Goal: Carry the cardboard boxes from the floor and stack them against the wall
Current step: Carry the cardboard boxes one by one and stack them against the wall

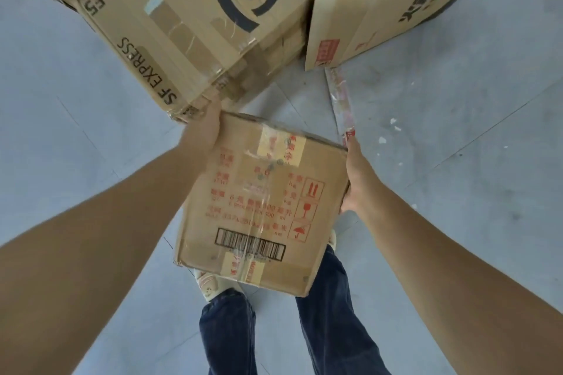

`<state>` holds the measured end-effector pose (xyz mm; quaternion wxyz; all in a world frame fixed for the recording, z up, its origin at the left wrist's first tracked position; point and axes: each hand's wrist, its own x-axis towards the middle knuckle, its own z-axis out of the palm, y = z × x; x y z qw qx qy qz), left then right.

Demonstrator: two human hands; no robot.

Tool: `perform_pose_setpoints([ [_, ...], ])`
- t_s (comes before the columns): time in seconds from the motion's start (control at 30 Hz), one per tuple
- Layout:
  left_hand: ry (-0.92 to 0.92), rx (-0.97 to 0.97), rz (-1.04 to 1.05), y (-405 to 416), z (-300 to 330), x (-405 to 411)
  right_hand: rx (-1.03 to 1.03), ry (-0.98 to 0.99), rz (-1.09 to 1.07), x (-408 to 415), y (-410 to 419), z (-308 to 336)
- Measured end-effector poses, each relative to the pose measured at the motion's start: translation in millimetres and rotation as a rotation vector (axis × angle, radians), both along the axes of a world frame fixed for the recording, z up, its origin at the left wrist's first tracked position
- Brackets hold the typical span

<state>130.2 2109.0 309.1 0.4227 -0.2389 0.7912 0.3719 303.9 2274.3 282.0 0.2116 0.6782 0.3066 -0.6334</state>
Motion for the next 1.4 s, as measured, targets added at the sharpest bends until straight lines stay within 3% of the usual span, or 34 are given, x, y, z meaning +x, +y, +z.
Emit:
perform_pose_setpoints([
  [0.1,-0.058,-0.064,0.043,-18,24,25,-0.017,-0.001,-0.027,26,-19,27],
  [0.37,0.000,0.109,0.218,-59,127,79,0.100,-0.024,-0.284,71,-57,126],
  [0.8,0.183,0.423,0.241,-149,398,108,0.460,0.336,-0.194,89,-149,408],
  [1.13,0.464,0.452,0.607,-252,468,188,0.549,0.599,0.285,78,-199,477],
  [1.4,0.606,0.344,1.004,-320,481,307,0.425,0.770,0.651,104,-258,487],
])
